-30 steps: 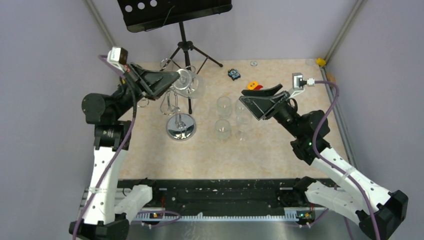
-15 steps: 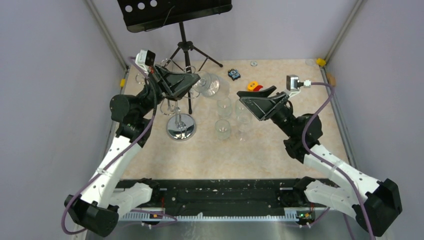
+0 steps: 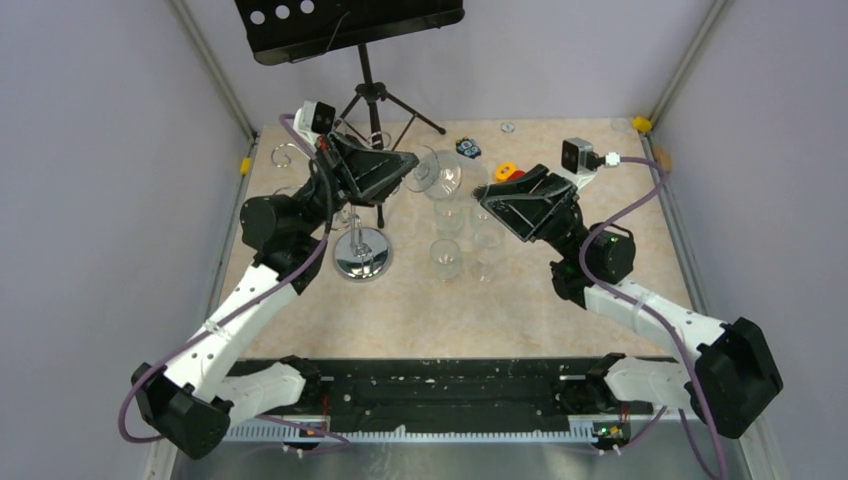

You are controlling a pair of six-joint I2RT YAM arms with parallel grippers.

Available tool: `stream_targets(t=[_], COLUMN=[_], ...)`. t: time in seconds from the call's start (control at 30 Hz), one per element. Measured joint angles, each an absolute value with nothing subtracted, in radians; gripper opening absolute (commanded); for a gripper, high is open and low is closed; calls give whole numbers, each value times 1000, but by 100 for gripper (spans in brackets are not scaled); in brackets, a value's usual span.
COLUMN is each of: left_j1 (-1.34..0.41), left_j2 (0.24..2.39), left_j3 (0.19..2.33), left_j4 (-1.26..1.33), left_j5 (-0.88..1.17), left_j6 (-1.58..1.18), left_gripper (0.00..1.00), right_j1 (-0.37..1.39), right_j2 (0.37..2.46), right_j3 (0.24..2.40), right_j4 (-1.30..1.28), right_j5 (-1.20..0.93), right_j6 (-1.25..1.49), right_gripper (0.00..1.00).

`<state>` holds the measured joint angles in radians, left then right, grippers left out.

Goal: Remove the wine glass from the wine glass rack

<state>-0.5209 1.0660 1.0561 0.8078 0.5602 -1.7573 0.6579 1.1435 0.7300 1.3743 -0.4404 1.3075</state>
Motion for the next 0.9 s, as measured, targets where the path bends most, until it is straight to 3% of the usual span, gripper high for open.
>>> stream_targets(t=[0.27, 0.3, 0.37, 0.4, 0.47, 0.6, 0.73, 0.9], left_j1=[-576, -580, -587, -591, -593, -598, -598, -598], left_j2=[1073, 1074, 1076, 1078, 1078, 1075, 1046, 937], left_j3=[1052, 1052, 1052, 1052, 1048, 1038, 1037, 1053], left_j4=[838, 839, 842, 848, 852, 853, 751, 465], left_j5=[534, 532, 528, 523, 504, 474, 438, 332], left_j6=[-1757, -1757, -1757, -1757, -1759, -1734, -1649, -1478], left_gripper=[0, 0, 0, 1, 11, 48, 68, 81], right_j1=[658, 658, 658, 658, 661, 662, 662, 660], right_j2=[1202, 1206, 1212, 1213, 1214, 1211, 1206, 1108], right_j3=[760, 768, 780, 783, 796, 810, 811, 811], right_j4=[1481, 1484, 1487, 1489, 1516, 1528, 1498, 1299], right_j5=[-462, -466, -474, -474, -488, -507, -525, -514], right_j6=[1373, 1377, 1384, 1382, 1401, 1390, 1337, 1194], right_gripper=[31, 27, 2, 0, 0, 0, 0, 0])
